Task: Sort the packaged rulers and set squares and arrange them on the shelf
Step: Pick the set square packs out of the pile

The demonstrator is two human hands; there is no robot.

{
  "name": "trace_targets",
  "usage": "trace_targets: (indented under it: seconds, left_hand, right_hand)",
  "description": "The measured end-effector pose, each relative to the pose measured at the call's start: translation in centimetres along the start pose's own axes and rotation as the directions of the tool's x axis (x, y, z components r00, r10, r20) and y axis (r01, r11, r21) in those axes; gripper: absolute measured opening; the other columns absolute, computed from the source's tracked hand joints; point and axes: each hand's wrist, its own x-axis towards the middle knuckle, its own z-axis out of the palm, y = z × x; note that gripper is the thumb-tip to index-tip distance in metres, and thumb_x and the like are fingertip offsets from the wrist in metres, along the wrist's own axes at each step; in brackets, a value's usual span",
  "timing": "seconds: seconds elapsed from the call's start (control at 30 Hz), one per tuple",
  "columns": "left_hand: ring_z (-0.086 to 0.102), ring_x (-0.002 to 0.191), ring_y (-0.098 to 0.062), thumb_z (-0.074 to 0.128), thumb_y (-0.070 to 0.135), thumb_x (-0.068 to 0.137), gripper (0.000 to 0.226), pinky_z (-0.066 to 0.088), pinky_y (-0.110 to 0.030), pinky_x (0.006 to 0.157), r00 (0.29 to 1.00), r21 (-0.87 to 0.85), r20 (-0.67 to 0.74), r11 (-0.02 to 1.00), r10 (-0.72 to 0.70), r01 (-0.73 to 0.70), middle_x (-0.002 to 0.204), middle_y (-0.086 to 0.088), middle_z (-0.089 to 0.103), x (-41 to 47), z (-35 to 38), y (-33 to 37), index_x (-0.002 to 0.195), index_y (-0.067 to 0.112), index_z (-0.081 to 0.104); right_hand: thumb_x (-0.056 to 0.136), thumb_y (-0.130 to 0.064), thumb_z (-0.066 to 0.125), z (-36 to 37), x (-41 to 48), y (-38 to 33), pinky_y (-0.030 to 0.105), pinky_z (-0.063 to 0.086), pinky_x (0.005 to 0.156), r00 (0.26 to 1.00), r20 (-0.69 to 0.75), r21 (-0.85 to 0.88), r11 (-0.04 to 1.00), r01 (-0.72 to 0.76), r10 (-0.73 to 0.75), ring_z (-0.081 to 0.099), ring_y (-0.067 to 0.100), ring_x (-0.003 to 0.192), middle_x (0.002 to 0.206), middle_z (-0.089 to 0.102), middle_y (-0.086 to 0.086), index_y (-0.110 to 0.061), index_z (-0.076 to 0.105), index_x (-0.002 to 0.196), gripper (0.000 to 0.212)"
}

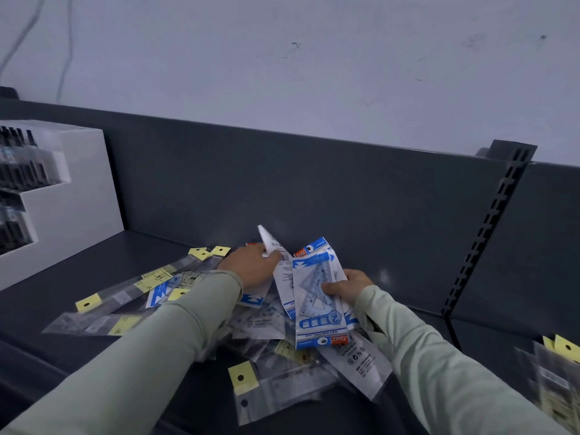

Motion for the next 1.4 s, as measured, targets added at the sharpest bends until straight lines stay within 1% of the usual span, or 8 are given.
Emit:
trace_targets:
  seconds: [0.27, 0.43, 0.57, 0.77, 1.03, 1.13, 1.27, 1.4]
  left_hand:
    - [0.045, 0.127, -0.03, 0.07, 0.08, 0.024, 0.132, 0.039, -0.046, 0.105, 0.956, -0.048, 0.11, 0.959, -0.273, 0.28, 0.139, -0.006, 0.049, 2.6, 1.7, -1.5, 0.138, 0.021, 0.038]
    - [0.036, 0.135, -0.031, 0.066, 0.089, 0.033, 0.136, 0.028, -0.043, 0.11, 0.925, 0.099, 0.143, 0.935, -0.353, 0.342, 0.145, -0.007, 0.042, 2.9, 1.6, -1.9, 0.144, 0.017, 0.031]
    - [0.061, 0.107, -0.022, 0.076, 0.079, 0.0, 0.126, 0.052, -0.04, 0.092, 0.956, -0.207, 0.136, 0.936, -0.26, 0.284, 0.119, 0.004, 0.066, 8.6, 5.3, -6.4, 0.114, 0.029, 0.059]
    - [0.059, 0.105, -0.031, 0.082, 0.011, 0.069, 0.057, 0.049, -0.042, 0.09, 0.963, -0.409, -0.149, 0.901, -0.224, 0.146, 0.114, -0.009, 0.062, 1.7, 1.0, -0.8, 0.116, 0.007, 0.049]
    - [0.069, 0.071, -0.021, 0.052, -0.017, 0.086, 0.028, 0.059, -0.033, 0.066, 0.996, -0.942, -0.073, 0.325, 0.053, -0.086, 0.089, -0.011, 0.071, -0.9, -1.7, 4.2, 0.107, -0.002, 0.062]
    - [0.068, 0.07, -0.024, 0.056, -0.022, 0.079, 0.027, 0.059, -0.033, 0.063, 0.991, -0.89, 0.026, 0.455, 0.13, -0.036, 0.078, -0.008, 0.07, -1.6, 0.4, 6.0, 0.098, -0.004, 0.064]
    - [0.068, 0.08, -0.03, 0.08, -0.007, 0.066, 0.029, 0.058, -0.044, 0.073, 0.994, -0.712, -0.022, 0.696, 0.109, -0.092, 0.082, -0.011, 0.07, -1.7, 3.1, 7.2, 0.075, 0.013, 0.061]
    - [0.064, 0.077, -0.018, 0.069, 0.003, 0.081, 0.009, 0.055, -0.035, 0.084, 0.978, -0.539, -0.09, 0.817, 0.188, -0.206, 0.087, -0.01, 0.074, -1.3, 4.0, 8.1, 0.079, 0.01, 0.074]
  right_hand:
    - [0.087, -0.008, 0.065, -0.3, 0.5, 0.4, 0.027, 0.052, 0.057, 1.0, 0.011, 0.008, 1.0, 0.002, -0.002, 0.059, 0.018, 0.06, 0.093, 0.065, 0.012, -0.008, 0.06, 0.093, 0.008]
    - [0.087, -0.008, 0.065, -0.9, 0.6, 0.9, 0.025, 0.051, 0.055, 1.0, 0.006, 0.004, 1.0, 0.001, -0.001, 0.059, 0.017, 0.06, 0.092, 0.065, 0.011, -0.01, 0.061, 0.094, 0.009]
    - [0.086, -0.008, 0.065, -1.2, 0.5, 1.3, 0.026, 0.051, 0.057, 1.0, 0.001, 0.019, 1.0, -0.007, 0.007, 0.059, 0.017, 0.06, 0.093, 0.064, 0.011, -0.01, 0.06, 0.095, 0.01]
    - [0.085, -0.004, 0.066, -1.4, 0.5, 1.6, 0.029, 0.054, 0.06, 0.999, -0.031, 0.08, 0.997, -0.007, 0.009, 0.06, 0.02, 0.061, 0.08, 0.065, 0.008, -0.009, 0.062, 0.091, 0.009]
    - [0.085, 0.003, 0.059, -1.7, -0.1, 1.4, 0.028, 0.048, 0.061, 0.986, -0.165, 0.232, 0.972, 0.021, 0.018, 0.055, 0.021, 0.064, 0.092, 0.062, 0.013, 0.0, 0.064, 0.109, 0.025]
    - [0.088, -0.003, 0.053, -2.6, -0.6, 1.1, 0.022, 0.042, 0.053, 0.975, -0.208, 0.364, 0.932, 0.004, 0.077, 0.049, 0.018, 0.06, 0.076, 0.059, 0.011, -0.001, 0.062, 0.086, 0.01]
    - [0.071, -0.037, 0.074, -3.1, -1.4, 2.0, 0.036, 0.055, 0.081, 0.991, -0.094, 0.526, 0.85, -0.031, 0.094, 0.068, 0.029, 0.079, 0.089, 0.071, 0.014, -0.003, 0.068, 0.097, 0.043]
    - [0.079, 0.001, 0.07, -4.3, -2.7, 3.5, 0.022, 0.054, 0.051, 0.997, -0.075, 0.371, 0.929, -0.001, 0.031, 0.068, 0.013, 0.058, 0.096, 0.069, 0.013, -0.003, 0.066, 0.099, 0.02]
